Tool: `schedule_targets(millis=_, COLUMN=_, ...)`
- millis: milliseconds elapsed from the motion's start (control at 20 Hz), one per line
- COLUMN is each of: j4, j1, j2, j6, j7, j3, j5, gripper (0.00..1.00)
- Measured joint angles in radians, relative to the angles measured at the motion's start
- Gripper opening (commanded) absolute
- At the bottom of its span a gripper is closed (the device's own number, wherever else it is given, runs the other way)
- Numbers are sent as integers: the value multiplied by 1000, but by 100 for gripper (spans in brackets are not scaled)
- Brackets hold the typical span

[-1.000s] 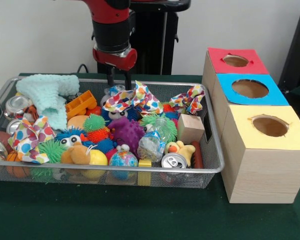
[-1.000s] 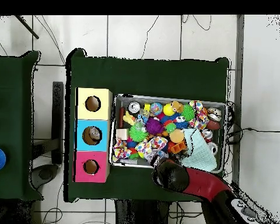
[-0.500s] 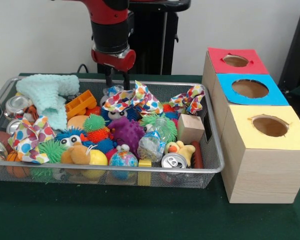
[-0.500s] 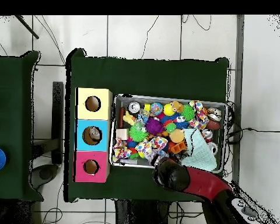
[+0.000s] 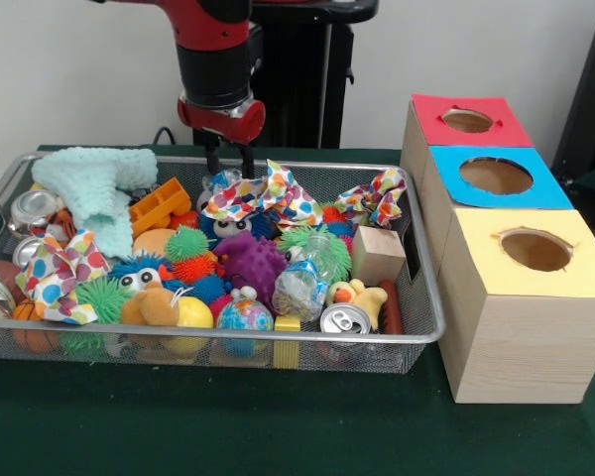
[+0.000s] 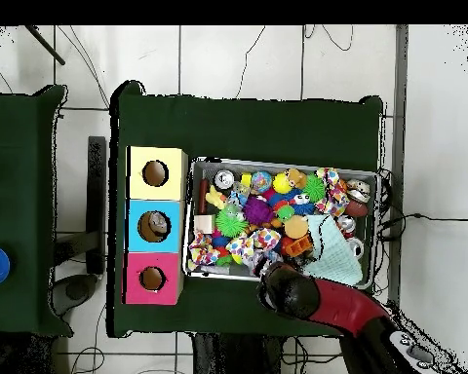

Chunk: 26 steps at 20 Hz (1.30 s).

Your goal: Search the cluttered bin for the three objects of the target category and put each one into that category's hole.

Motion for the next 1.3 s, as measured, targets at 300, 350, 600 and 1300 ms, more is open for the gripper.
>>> schedule_targets(millis=300, j4=0, j1=-33, j2=8, j6=1, j7=0, j3=25, j5=0, gripper=100)
schedule_targets(millis=350, j4=0, j1=-41, j2=10, j6=2, j7=0, j3=30, j5=0, gripper=100)
schedule_targets(millis=600, j4=1, j1=-73, j2=16, j6=2, j7=0, j3=55, j5=0, gripper=100)
schedule_targets(millis=1300, j4=1, j1=-94, j2=26, j6=2, j7=0, j3=72, j5=-7, gripper=100)
